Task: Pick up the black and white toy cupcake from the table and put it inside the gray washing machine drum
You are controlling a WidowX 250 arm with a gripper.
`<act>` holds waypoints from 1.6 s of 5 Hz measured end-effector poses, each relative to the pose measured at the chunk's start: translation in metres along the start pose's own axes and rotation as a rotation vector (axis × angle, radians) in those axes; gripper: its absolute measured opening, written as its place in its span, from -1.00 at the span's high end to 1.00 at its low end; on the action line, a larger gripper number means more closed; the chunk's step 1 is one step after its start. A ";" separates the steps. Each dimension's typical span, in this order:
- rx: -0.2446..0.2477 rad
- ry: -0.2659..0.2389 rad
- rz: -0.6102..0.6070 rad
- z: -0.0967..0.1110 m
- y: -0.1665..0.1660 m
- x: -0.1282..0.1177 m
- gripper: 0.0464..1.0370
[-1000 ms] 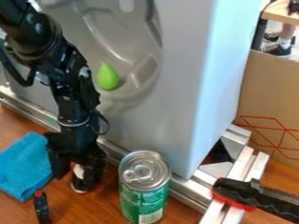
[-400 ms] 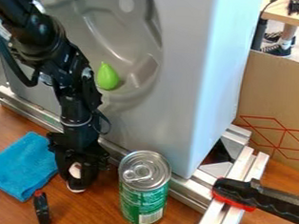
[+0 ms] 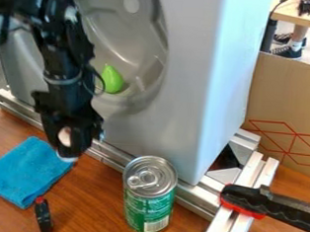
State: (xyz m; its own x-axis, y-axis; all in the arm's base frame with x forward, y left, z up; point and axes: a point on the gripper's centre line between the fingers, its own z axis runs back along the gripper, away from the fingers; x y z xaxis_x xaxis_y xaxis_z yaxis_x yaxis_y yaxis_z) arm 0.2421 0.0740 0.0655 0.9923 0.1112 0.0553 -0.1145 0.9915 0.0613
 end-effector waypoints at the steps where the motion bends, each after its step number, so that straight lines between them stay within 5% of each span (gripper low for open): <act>1: -0.004 -0.080 0.024 0.028 0.017 0.014 -0.11; 3: -0.015 -0.245 0.003 0.079 0.044 0.048 -0.11; 4: -0.004 -0.248 -0.001 0.088 0.051 0.059 -0.11; 6: -0.054 -0.306 0.078 0.074 0.065 0.083 -0.11; 8: -0.044 -0.313 0.093 0.063 0.074 0.100 -0.11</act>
State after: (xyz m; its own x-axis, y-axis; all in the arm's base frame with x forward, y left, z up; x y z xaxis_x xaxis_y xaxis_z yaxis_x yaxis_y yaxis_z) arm 0.3301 0.1547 0.1382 0.9141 0.1819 0.3624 -0.1949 0.9808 -0.0008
